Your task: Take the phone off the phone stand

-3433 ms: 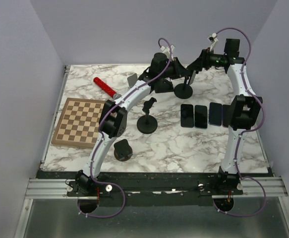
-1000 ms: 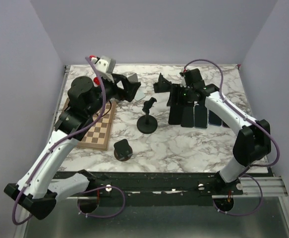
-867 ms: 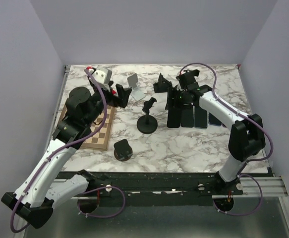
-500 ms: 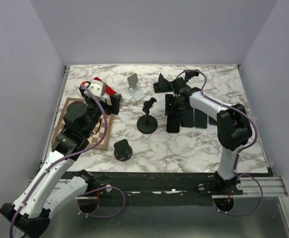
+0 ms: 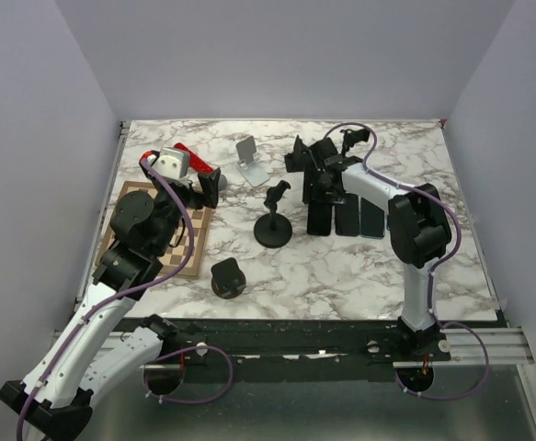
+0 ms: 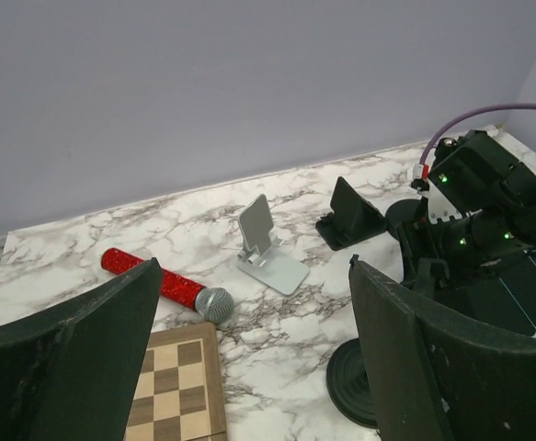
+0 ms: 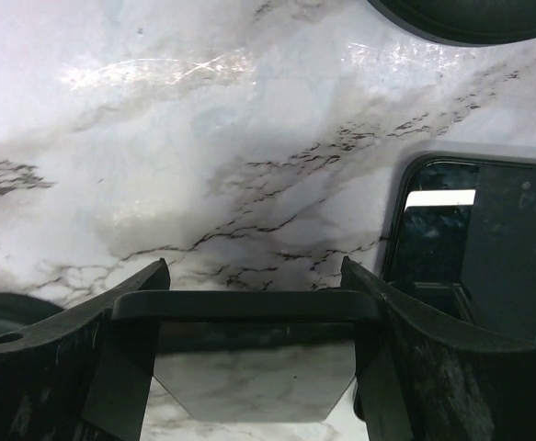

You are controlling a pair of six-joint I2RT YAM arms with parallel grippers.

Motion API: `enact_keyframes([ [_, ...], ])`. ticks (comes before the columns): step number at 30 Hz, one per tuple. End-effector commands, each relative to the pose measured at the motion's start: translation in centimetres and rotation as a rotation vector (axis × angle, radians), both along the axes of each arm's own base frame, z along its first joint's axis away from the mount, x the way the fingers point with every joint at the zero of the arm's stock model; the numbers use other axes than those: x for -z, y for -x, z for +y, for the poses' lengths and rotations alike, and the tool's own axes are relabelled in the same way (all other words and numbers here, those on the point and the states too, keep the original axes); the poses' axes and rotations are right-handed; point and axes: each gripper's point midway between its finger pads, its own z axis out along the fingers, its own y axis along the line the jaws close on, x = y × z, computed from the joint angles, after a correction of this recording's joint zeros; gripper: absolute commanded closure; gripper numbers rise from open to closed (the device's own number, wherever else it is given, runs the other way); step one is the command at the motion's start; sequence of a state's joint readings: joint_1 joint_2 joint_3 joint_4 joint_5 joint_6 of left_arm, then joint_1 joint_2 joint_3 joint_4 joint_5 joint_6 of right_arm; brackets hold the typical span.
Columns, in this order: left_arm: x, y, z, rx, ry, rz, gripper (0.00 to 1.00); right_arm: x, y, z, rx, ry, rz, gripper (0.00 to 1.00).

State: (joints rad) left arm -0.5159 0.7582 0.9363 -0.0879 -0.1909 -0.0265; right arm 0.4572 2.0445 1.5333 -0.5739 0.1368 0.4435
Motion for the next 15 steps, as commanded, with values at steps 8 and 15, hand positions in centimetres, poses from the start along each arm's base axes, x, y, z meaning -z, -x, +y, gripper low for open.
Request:
enact_keyframes([
  [8,-0.4,-0.1,0.7,-0.027,0.013,-0.012,0.10,3.4,-0.5,-1.9,0.035,0.124,-0.007,0.74],
  [15,-0.3,-0.2,0.5,-0.020,0.019,-0.005,0.10,4.4,-0.9,-1.8,0.035,0.134,-0.005,0.66],
])
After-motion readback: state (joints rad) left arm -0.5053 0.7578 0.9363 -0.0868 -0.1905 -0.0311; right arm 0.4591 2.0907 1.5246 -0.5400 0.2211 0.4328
